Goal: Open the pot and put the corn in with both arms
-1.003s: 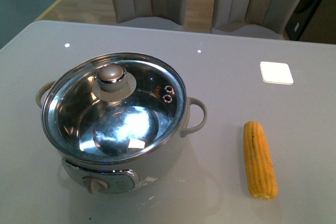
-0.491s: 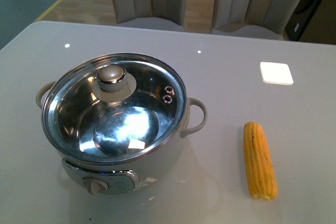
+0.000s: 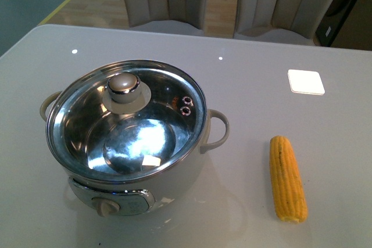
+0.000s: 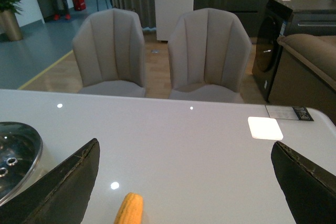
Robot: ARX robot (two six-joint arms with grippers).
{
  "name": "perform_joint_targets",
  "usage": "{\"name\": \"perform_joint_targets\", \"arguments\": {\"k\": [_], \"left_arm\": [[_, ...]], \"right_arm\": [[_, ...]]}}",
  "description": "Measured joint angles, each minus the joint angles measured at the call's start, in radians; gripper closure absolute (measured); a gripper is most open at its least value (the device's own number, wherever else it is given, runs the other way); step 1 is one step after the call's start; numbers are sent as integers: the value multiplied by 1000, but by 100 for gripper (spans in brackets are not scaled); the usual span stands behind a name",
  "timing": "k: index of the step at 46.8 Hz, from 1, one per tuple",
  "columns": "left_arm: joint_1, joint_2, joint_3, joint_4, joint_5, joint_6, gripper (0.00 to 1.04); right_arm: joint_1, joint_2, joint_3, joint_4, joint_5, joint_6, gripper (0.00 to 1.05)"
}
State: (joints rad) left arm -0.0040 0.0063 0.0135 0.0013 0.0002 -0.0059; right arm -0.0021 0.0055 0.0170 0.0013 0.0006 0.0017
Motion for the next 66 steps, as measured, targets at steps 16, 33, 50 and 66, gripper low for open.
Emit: {"name": "perform_joint_targets", "arguments": {"k": [16, 33, 50, 66], "left_arm": [[-138, 249, 117, -320, -401, -189, 7], [-230, 620, 209, -30, -451, -266, 7], [-348, 1264, 356, 546, -443, -221, 7], [-425, 1646, 499, 750, -393, -200, 7]], "right_arm": [[0, -1, 0, 0, 0, 0, 9], [0, -1, 0, 0, 0, 0, 9], [0, -1, 0, 0, 0, 0, 9], [0, -1, 0, 0, 0, 0, 9]]}}
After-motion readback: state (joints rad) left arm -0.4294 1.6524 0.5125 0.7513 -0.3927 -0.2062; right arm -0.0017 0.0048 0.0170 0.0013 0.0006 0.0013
